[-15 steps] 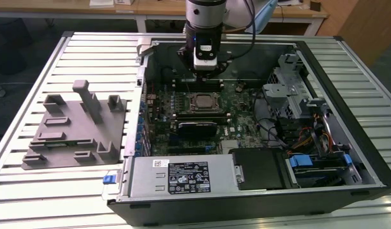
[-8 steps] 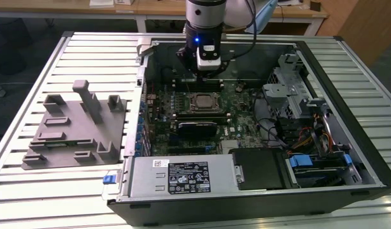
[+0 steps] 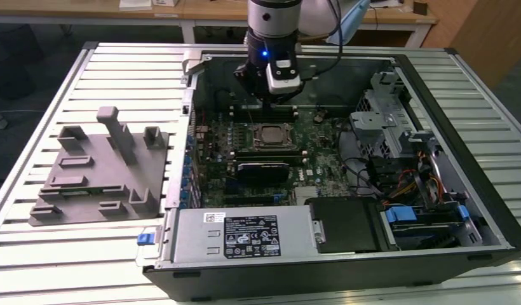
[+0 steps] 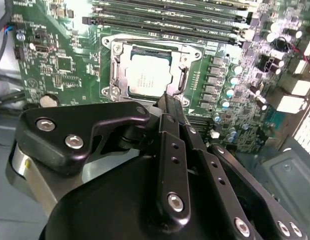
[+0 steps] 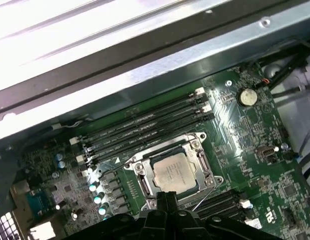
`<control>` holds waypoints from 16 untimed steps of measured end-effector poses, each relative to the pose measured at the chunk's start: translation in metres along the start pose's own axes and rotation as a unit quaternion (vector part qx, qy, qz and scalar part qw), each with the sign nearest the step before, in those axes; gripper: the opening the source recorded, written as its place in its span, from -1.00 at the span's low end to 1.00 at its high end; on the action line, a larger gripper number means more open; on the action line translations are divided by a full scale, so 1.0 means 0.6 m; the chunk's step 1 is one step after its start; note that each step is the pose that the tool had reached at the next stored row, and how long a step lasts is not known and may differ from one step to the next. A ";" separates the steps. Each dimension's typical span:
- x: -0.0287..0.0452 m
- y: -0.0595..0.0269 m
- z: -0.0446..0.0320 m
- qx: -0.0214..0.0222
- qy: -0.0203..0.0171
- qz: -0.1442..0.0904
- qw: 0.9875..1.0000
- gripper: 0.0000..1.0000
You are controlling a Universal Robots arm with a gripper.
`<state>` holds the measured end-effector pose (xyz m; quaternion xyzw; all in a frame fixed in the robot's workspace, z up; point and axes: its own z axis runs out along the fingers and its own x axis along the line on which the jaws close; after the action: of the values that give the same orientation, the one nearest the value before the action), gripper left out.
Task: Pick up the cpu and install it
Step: 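Install the first cpu locking lever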
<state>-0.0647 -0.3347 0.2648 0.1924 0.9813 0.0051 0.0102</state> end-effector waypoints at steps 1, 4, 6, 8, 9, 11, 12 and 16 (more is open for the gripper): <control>0.000 0.000 0.000 0.000 0.000 -0.006 1.000 -0.79; 0.000 0.000 0.000 0.000 0.000 -0.025 1.000 -0.79; 0.000 0.000 0.000 -0.001 0.001 -0.039 0.999 -0.79; 0.000 0.000 0.000 -0.001 0.001 -0.052 0.999 -0.79; 0.000 0.000 0.000 -0.001 0.001 -0.058 0.998 -0.79; 0.000 0.000 0.000 -0.001 0.001 -0.074 0.997 -0.79; 0.000 0.000 0.000 -0.001 0.001 -0.082 0.997 -0.79; 0.000 0.000 0.000 -0.002 0.002 -0.118 0.993 -0.79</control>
<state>-0.0647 -0.3347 0.2648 0.0748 0.9971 0.0062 0.0095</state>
